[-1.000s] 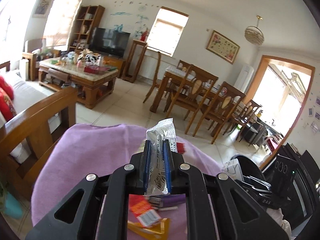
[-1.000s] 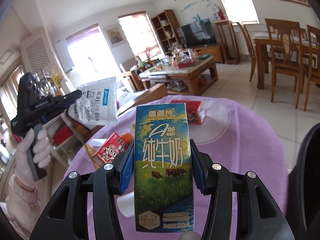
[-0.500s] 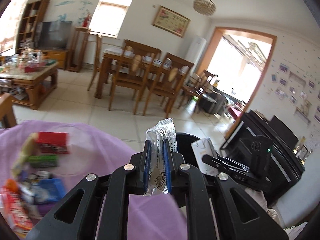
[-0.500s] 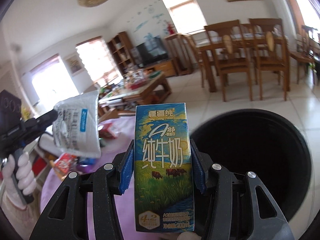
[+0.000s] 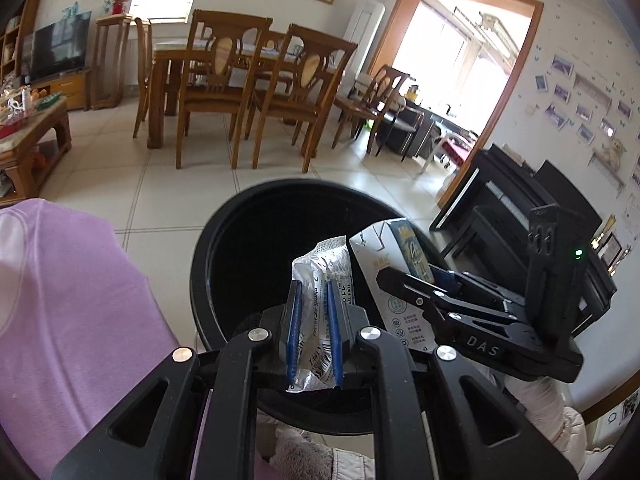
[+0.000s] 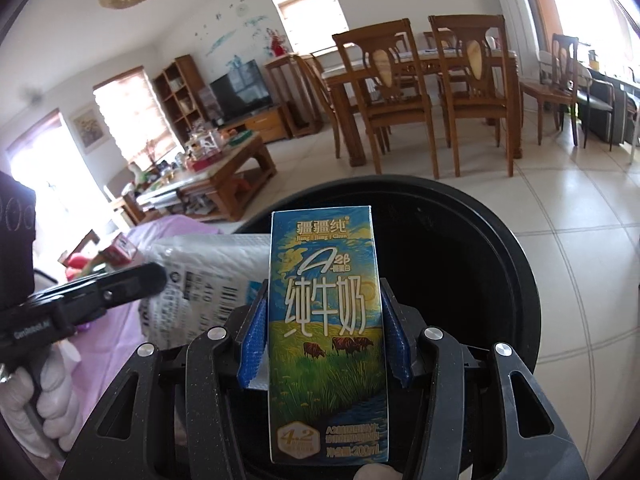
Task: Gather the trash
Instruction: 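Carry both items over the black bin and open both grippers to drop them, then return to the table and grasp the clear plastic tray with the left gripper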
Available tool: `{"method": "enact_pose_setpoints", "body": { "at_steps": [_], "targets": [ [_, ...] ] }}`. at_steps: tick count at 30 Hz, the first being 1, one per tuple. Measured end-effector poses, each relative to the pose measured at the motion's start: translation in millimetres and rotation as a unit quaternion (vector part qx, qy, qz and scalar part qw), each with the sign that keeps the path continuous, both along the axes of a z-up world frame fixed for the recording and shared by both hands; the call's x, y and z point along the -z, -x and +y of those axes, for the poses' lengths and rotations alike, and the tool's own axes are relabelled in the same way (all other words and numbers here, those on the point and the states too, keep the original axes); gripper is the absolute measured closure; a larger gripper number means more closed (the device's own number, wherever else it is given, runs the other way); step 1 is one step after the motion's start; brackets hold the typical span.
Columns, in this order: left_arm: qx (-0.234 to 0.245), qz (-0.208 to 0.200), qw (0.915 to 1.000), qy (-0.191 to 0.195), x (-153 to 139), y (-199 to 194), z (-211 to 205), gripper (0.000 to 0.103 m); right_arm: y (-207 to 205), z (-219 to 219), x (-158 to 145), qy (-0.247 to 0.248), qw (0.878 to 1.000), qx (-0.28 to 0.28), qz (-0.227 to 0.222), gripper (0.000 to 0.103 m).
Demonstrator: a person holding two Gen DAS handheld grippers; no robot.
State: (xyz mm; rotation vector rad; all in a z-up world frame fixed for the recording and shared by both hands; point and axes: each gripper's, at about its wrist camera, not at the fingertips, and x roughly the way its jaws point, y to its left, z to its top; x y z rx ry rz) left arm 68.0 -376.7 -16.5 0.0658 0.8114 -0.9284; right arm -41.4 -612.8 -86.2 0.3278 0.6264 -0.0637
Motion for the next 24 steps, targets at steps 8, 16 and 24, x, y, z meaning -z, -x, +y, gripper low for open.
{"method": "enact_pose_setpoints", "body": {
  "at_steps": [8,16,24],
  "targets": [
    [0.002,-0.005,0.999,-0.045,12,7,-10,0.089,-27,-2,3,-0.009,1.0,-0.013,0.022,0.052],
    [0.002,-0.002,0.9979,-0.064,11,14,-14,0.085,-29,7,0,-0.005,1.0,-0.011,0.028,0.048],
    [-0.019,0.009,0.9986,-0.048,2,15,12,0.084,-19,10,-19,0.0,1.0,0.008,0.001,0.037]
  ]
}}
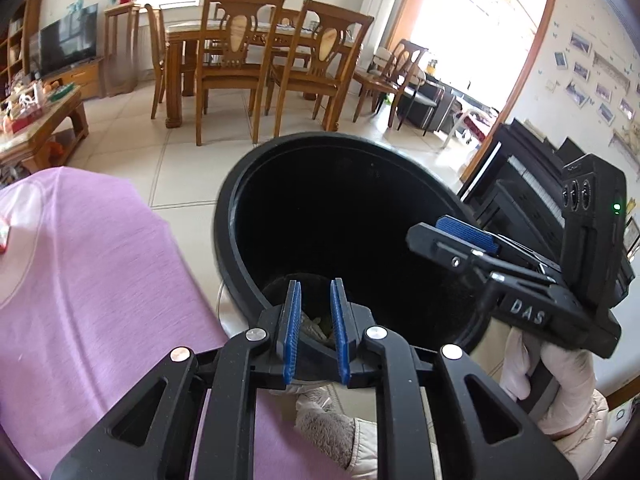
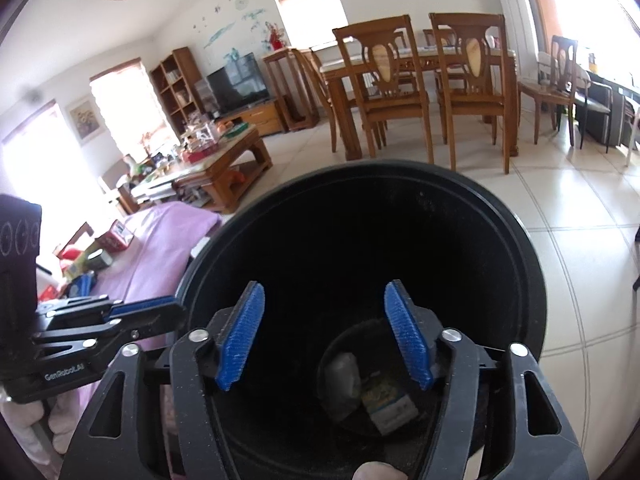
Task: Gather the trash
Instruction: 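Return to the table and grasp the clear plastic tray with the left gripper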
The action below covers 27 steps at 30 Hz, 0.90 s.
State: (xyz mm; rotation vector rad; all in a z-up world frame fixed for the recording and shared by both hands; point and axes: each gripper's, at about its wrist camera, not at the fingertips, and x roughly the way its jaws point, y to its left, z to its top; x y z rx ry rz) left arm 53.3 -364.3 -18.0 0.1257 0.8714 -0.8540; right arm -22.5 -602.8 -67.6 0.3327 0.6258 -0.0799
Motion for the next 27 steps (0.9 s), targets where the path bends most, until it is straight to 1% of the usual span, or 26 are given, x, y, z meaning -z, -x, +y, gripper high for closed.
{"method": "enact_pose_setpoints", "body": {
  "at_steps": [1,2,3,4,5,6,8,10,11,13,16,19,22,26,27],
  "targets": [
    [-0.004,-0.001,1.0,0.006,-4,2,7,0.081,1,2,-3,0.001,1.0,0.001,-0.003,0.037],
    [-0.009,-0.004,0.9999,0.01,-6,4,14,0.067,2,4,-7,0.002,1.0,0.0,-0.006,0.037],
    [-0.017,-0.01,0.9997,0.015,-10,6,22,0.047,3,8,-11,0.003,1.0,-0.003,-0.01,0.035],
    [-0.027,-0.019,0.9992,0.021,-14,10,30,0.037,3,13,-16,0.005,1.0,-0.007,-0.014,0.033],
    [-0.039,-0.033,0.9982,0.031,-20,14,40,0.026,3,19,-19,0.007,1.0,-0.011,-0.018,0.028],
    [-0.048,-0.044,0.9971,0.039,-25,18,49,0.025,3,26,-23,0.01,1.0,-0.017,-0.023,0.027],
    [-0.063,-0.06,0.9951,0.047,-34,25,69,0.024,1,42,-32,0.014,0.999,-0.033,-0.029,0.027],
    [-0.081,-0.069,0.9927,0.056,-41,30,90,0.017,-3,62,-41,0.019,0.998,-0.052,-0.036,0.021],
    [-0.094,-0.078,0.9906,0.062,-45,33,103,0.011,-5,73,-45,0.022,0.997,-0.061,-0.039,0.014],
    [-0.119,-0.097,0.9858,0.067,-51,39,130,0.01,-10,97,-55,0.03,0.995,-0.079,-0.048,0.005],
    [-0.157,-0.109,0.9793,0.067,-58,44,174,0.008,-23,138,-64,0.034,0.991,-0.118,-0.046,0.005],
    [-0.208,-0.116,0.9688,0.068,-61,44,227,0.007,-35,178,-67,0.029,0.985,-0.163,-0.041,0.005],
    [-0.26,-0.11,0.9567,0.071,-60,41,282,0.007,-48,222,-64,0.026,0.978,-0.205,-0.03,0.005],
    [-0.331,-0.097,0.9352,0.082,-53,32,357,0.007,-62,284,-59,0.028,0.967,-0.254,-0.017,0.005],
    [-0.338,-0.101,0.9322,0.082,-52,30,373,0.007,-63,300,-57,0.028,0.964,-0.264,-0.017,0.005]
  ]
}}
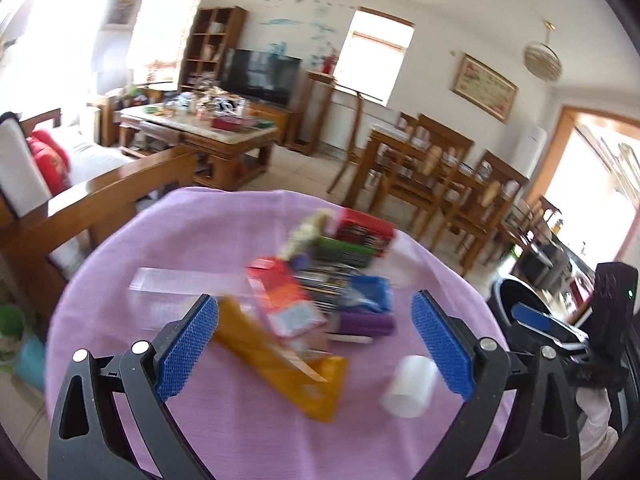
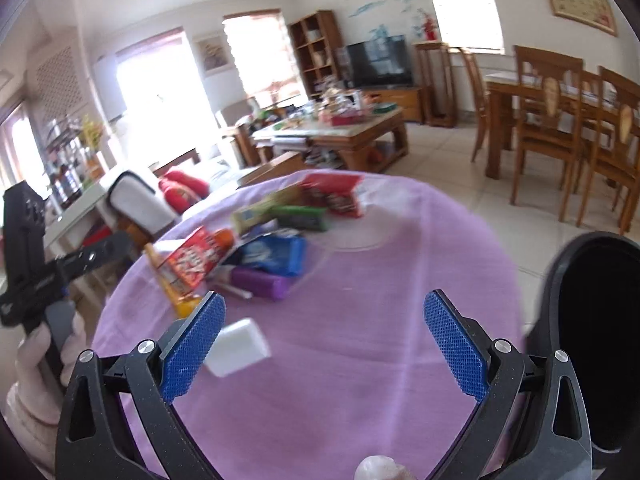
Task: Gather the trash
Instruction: 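Return to the table and grasp the clear plastic tray with the left gripper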
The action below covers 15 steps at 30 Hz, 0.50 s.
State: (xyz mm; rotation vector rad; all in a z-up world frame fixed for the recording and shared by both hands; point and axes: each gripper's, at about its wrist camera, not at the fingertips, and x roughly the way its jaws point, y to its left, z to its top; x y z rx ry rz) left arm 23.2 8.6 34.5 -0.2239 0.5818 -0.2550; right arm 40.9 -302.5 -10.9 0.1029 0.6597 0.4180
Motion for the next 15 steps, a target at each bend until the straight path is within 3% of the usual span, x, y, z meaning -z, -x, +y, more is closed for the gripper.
{"method": "enact_pose_setpoints", "body": {
  "at_steps": [4,8,12,15],
  "targets": [
    [0.003,0.009,0.9982,-0.06,6,-17,42,0.007,-9,50,-1,0.0,0.999,-0.041,0.007,0.005],
    [0.027,0.037,0.9895,-0.137,27,-35,78,0.008,-13,93,-1,0.016,0.997,-0.072,0.001,0.009],
    [0.059,0.054,0.9813,-0.175,44,-51,106,0.014,-27,126,0,0.03,0.996,-0.089,0.006,0.022],
    [0.101,0.053,0.97,-0.215,53,-66,105,0.017,-42,148,6,0.041,0.995,-0.092,0.016,0.029]
  ]
}}
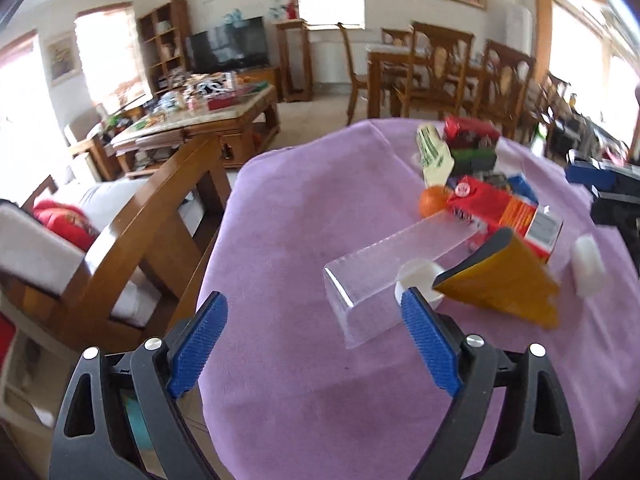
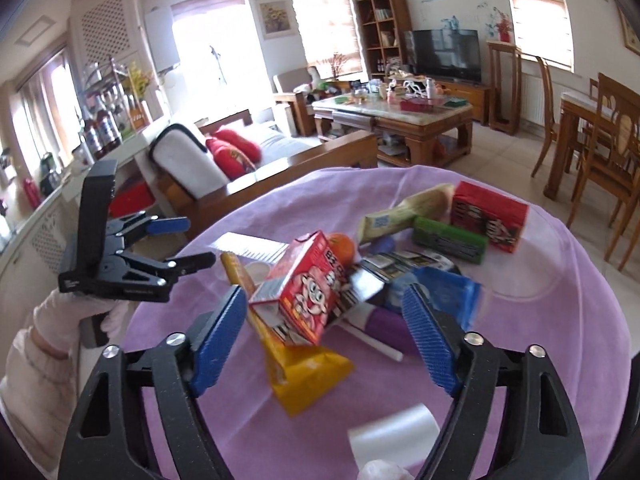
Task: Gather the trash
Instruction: 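Return to the table and grasp the clear plastic tray with the left gripper, then grasp the red juice box with the right gripper while the left holds the tray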
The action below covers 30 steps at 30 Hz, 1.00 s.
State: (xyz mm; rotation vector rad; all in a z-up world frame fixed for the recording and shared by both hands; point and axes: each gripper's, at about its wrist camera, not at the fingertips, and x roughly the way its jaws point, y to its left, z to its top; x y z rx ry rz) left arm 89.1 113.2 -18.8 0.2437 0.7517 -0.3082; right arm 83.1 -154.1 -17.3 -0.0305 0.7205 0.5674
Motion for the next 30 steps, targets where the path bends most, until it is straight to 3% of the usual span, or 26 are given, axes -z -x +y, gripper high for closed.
{"method": "enact_pose_setpoints", "body": {
  "at_steps": [5,11,13,15,18,22,24,30],
  "targets": [
    [0.06,-0.001,0.9975,-0.037,12,-16,-11,0.017,-24,22,11,0.021,1.0,-0.003,0.023,0.029],
    [0.115,0.039,0.9905,-0.066,24,-31,-22,0.017,-37,42,24,0.055,0.997,-0.016,0.042,0.029],
    [0.134,0.037,0.9874,-0.076,25,-27,-30,0.034,-38,48,28,0.071,0.996,-0.02,0.043,0.03],
    [0.14,0.039,0.987,-0.068,25,-24,-31,0.065,-39,50,32,0.08,0.996,-0.021,0.044,0.047],
    [0.113,0.042,0.9915,-0.049,25,-24,-28,0.072,-38,49,36,0.089,0.995,-0.014,0.04,0.063],
    [0.082,0.002,0.9951,-0.055,19,-9,-31,0.076,-34,36,33,0.067,0.997,-0.004,0.033,0.068],
    [0.055,-0.04,0.9958,-0.061,11,6,-33,0.079,-31,29,29,0.056,0.998,0.002,0.025,0.069],
    [-0.021,-0.132,0.9889,-0.065,-20,28,-40,0.079,-17,18,19,0.043,0.999,0.01,0.001,0.07]
  ]
}}
